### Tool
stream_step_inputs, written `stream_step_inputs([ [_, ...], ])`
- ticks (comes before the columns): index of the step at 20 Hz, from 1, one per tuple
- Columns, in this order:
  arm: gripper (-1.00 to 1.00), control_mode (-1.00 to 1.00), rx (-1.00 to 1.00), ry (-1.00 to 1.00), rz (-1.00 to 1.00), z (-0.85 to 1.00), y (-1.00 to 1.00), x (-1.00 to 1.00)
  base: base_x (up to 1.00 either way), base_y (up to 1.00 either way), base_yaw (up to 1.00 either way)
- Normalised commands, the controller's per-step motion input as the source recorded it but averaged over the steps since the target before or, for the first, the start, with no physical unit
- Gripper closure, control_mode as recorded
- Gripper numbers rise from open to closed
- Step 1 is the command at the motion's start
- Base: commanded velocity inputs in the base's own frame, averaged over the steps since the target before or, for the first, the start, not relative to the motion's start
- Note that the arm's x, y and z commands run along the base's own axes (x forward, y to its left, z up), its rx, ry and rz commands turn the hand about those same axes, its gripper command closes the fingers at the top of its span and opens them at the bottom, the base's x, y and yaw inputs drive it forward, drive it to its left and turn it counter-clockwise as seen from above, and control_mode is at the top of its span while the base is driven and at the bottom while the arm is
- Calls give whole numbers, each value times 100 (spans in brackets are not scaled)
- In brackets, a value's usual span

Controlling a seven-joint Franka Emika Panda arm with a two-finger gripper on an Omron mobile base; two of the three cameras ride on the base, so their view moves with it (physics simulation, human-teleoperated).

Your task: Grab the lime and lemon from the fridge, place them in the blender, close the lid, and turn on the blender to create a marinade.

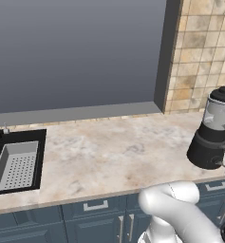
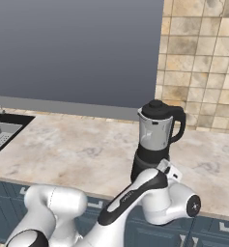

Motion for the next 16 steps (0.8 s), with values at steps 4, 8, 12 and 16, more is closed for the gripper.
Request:
stream_step_inputs([
  [4,-100,-100,1,-9,0,2,-1,-92,0,0,0],
  [8,-100,-100,0,-8,0,27,0,-94,0,0,0],
  [12,-100,-100,0,-6,0,42,0,-71,0,0,0],
  [16,-100,-100,0,-6,0,55,0,-46,0,0,0],
])
